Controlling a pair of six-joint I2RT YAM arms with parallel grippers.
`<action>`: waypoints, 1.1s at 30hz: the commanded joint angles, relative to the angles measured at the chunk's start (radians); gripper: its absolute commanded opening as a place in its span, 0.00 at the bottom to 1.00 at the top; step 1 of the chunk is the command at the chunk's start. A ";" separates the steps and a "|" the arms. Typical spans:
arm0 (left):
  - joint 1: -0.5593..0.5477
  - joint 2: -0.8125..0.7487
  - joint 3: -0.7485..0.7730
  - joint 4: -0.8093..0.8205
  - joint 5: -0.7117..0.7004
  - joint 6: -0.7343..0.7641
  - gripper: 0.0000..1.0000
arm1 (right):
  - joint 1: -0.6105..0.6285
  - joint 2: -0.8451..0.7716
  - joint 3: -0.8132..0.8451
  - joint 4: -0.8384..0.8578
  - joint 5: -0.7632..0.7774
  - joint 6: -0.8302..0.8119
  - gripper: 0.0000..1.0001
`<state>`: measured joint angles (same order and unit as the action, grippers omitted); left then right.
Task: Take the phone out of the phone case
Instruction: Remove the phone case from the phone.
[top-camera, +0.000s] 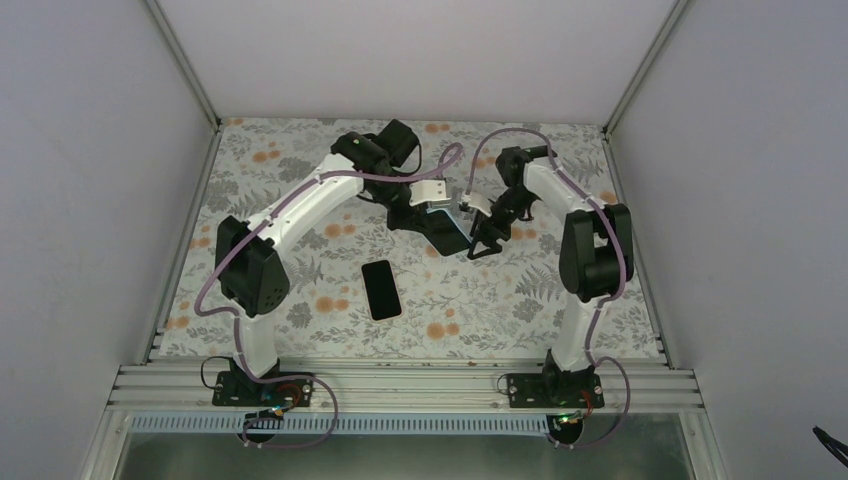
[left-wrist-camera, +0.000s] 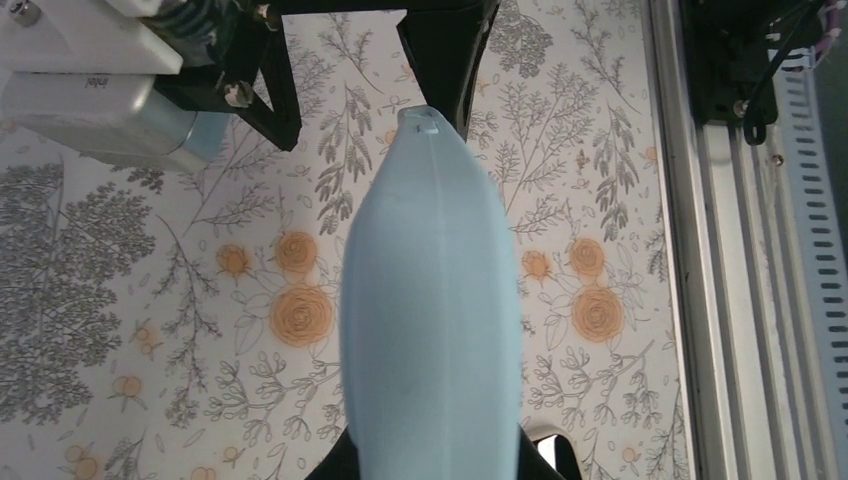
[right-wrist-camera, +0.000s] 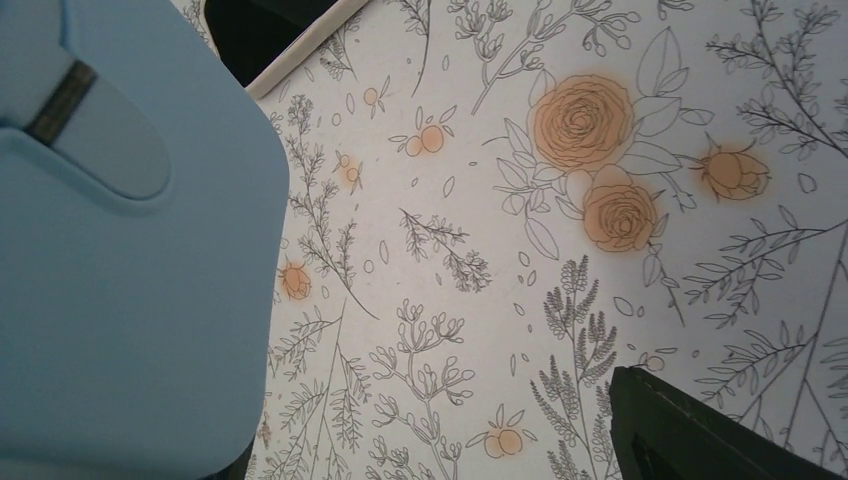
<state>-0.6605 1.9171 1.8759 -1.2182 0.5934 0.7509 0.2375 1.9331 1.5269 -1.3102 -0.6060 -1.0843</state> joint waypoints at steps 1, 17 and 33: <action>-0.055 -0.063 -0.018 -0.139 0.179 0.039 0.02 | -0.049 0.045 0.094 0.100 0.000 0.007 0.87; -0.050 -0.063 0.007 -0.139 0.134 0.039 0.02 | -0.081 -0.063 -0.012 0.085 -0.022 -0.023 0.86; -0.031 -0.033 0.058 -0.118 0.132 0.019 0.02 | -0.067 -0.426 -0.342 0.135 -0.175 -0.019 0.85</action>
<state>-0.6964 1.8919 1.8801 -1.3510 0.6781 0.7731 0.1627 1.5131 1.2106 -1.1927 -0.7124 -1.1030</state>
